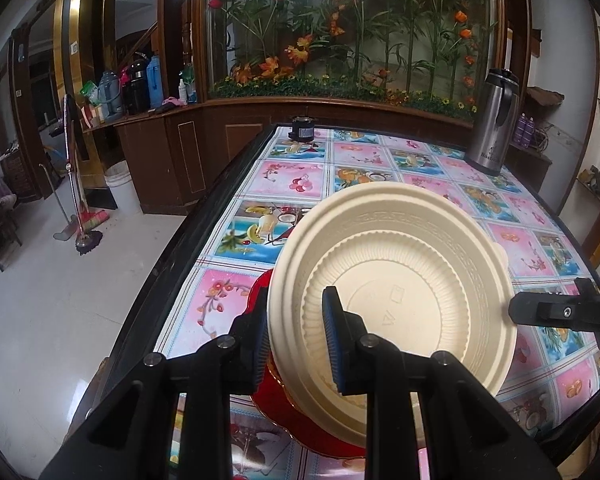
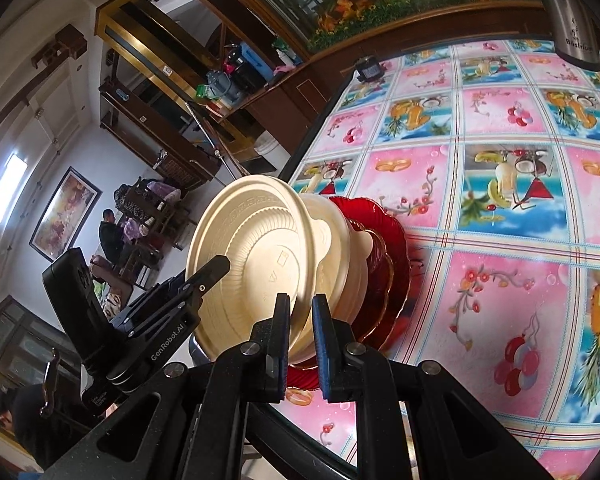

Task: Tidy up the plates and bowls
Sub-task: 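Lower the beige bowl onto the stack and open the right gripper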

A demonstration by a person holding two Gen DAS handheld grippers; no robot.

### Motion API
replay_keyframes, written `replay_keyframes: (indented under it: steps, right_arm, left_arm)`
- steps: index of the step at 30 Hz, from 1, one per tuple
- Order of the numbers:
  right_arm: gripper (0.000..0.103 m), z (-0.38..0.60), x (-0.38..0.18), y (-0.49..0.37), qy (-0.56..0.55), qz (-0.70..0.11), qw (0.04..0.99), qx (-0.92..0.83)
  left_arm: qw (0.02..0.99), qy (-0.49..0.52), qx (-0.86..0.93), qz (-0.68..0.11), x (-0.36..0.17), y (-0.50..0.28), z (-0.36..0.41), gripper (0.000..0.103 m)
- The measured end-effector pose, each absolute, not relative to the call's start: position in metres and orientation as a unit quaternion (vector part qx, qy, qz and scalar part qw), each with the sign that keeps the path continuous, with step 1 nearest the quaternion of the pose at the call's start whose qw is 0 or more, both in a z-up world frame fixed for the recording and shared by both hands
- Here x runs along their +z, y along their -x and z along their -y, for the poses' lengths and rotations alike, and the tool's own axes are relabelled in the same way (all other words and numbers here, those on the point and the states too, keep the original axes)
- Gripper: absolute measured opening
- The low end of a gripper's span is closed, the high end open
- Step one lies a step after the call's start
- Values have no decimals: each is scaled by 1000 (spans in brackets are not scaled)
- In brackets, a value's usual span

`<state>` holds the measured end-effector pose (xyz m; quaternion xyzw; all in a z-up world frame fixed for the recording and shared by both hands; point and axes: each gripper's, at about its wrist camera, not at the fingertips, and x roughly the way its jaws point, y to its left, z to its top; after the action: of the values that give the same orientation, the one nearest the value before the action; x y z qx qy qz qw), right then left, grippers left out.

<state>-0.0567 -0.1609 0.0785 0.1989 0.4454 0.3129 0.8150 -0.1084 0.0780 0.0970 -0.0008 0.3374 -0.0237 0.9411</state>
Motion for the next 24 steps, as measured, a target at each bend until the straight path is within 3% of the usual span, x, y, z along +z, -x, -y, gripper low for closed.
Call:
replay_keyframes:
  steps: [24]
  right_arm:
    - [16, 160, 68, 53, -193, -452, 815, 306]
  left_arm:
    - [939, -1, -24, -344, 92, 105, -77, 23]
